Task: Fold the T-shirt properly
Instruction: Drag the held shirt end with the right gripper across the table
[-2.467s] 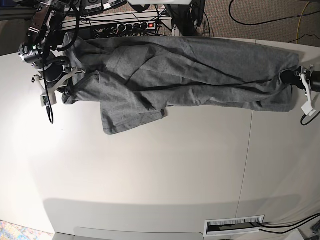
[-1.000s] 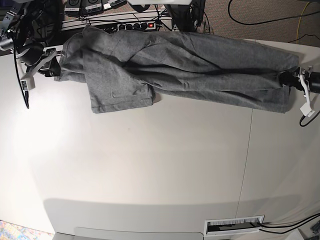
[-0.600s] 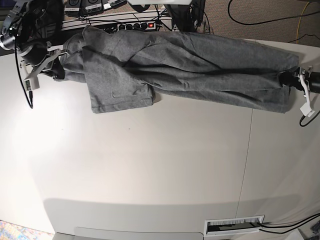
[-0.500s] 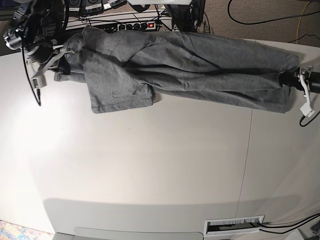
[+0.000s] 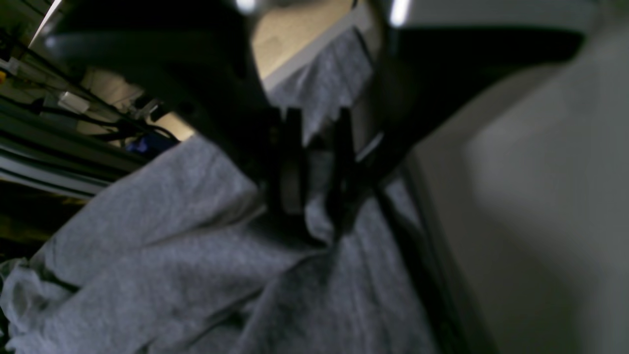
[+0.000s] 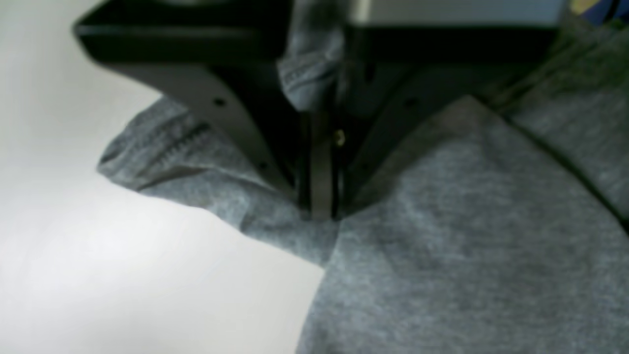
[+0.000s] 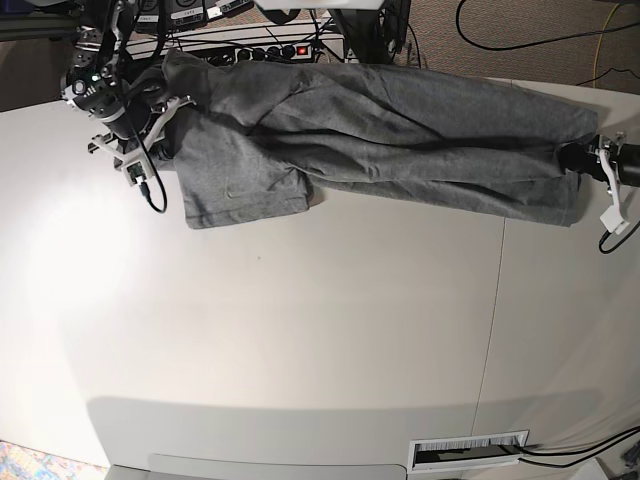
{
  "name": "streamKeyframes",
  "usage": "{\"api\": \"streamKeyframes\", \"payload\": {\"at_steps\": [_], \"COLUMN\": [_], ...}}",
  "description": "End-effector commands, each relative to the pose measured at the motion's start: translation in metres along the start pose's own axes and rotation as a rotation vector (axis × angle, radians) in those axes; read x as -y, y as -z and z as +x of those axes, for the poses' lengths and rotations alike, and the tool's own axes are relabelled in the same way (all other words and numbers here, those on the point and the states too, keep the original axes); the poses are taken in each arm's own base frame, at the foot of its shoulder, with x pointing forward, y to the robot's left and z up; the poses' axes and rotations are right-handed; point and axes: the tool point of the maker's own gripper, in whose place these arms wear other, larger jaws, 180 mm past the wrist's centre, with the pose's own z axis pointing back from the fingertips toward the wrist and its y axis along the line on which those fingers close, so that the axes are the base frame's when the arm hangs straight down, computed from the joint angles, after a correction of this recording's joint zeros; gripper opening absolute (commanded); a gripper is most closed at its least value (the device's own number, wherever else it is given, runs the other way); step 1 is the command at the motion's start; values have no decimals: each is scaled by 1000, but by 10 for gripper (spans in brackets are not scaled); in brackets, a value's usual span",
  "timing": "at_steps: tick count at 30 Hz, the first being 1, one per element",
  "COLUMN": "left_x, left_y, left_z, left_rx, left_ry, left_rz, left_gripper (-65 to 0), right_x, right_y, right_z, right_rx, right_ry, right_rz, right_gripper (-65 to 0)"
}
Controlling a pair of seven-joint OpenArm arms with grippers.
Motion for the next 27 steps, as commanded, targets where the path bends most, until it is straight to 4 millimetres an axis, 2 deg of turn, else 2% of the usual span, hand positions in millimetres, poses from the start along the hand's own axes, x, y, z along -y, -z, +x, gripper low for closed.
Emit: {"api": "streamKeyframes", "payload": {"at_steps": [1,9,11,15,19,27], "left_x": [-5,1,4,6,6,7], "left_y": [-13,-16,-19,-23,-24,-24], "left_z": [9,32,41,54,56,56], "left_rx": [19,91,106,130,134,133], "left_ry": [12,47,66,87,90,91], "left_rz": [24,20,20,22,23,22], "left_gripper": [-551,-551,-551,-551,-551,-551], "right_x": [5,21,25,36,43,50], "right_y": [-1,4,11,35,52,54], "right_z": [9,37,36,19,10,31], "right_rx": [18,74,73,24,-10,16], "right_ry": [-31,-52,-30,51,108,123], "right_rz": [-15,-57,-54,-35,-22,-18], "right_gripper": [-650,-650,-650,-650,-650,-650]}}
